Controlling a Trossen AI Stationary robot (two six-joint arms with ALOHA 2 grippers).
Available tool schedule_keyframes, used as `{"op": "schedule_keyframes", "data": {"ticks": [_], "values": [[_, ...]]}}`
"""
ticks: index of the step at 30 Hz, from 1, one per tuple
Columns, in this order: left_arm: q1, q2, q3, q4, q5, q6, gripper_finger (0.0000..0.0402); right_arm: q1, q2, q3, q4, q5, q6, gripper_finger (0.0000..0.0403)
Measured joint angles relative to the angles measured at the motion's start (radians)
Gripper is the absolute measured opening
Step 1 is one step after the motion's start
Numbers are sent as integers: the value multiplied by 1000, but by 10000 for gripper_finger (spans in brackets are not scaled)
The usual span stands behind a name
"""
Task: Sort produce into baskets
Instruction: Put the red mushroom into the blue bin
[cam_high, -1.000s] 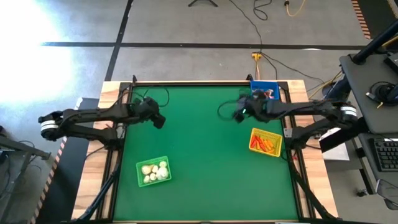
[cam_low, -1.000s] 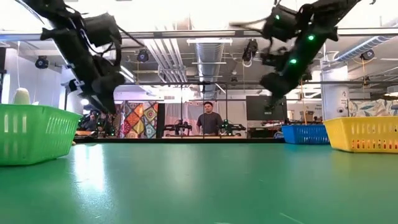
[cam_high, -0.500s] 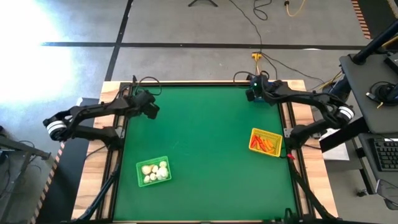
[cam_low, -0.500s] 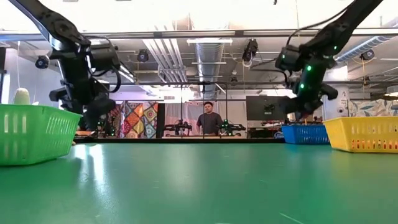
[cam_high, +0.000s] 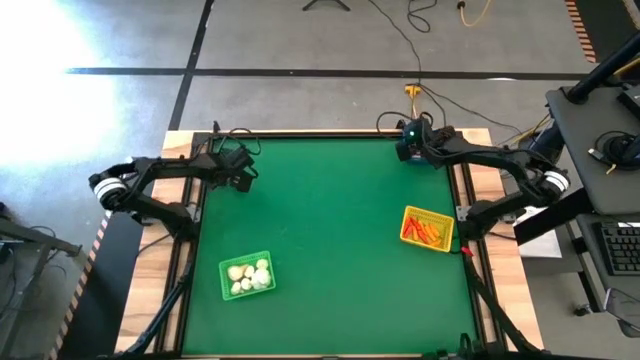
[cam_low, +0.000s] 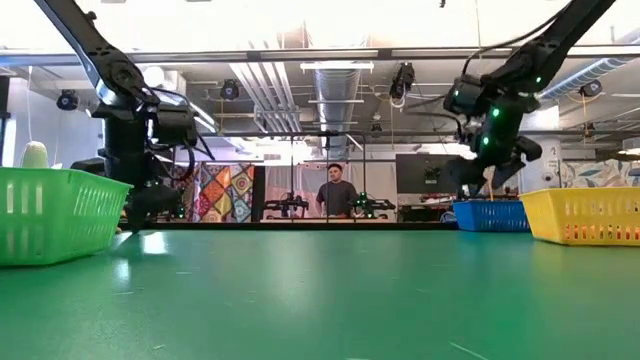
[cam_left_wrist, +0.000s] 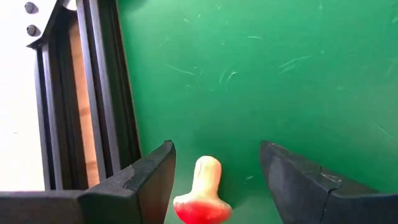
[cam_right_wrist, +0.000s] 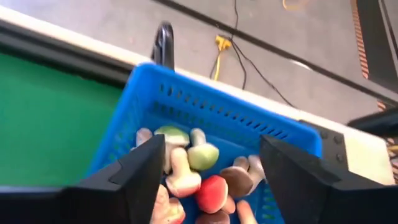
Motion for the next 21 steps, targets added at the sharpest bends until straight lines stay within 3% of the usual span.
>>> {"op": "schedule_keyframes", "data": {"ticks": [8, 15, 21], "values": [[-3, 36, 1, -50, -25, -182, 216, 68, -144, 0, -9, 0, -27, 279], [-30, 5, -35, -87, -51, -316, 195, 151, -195, -2, -11, -1, -41, 266], [-55, -14, -98, -16, -69, -383, 175, 212, -195, -3, -14, -1, -48, 251]]}}
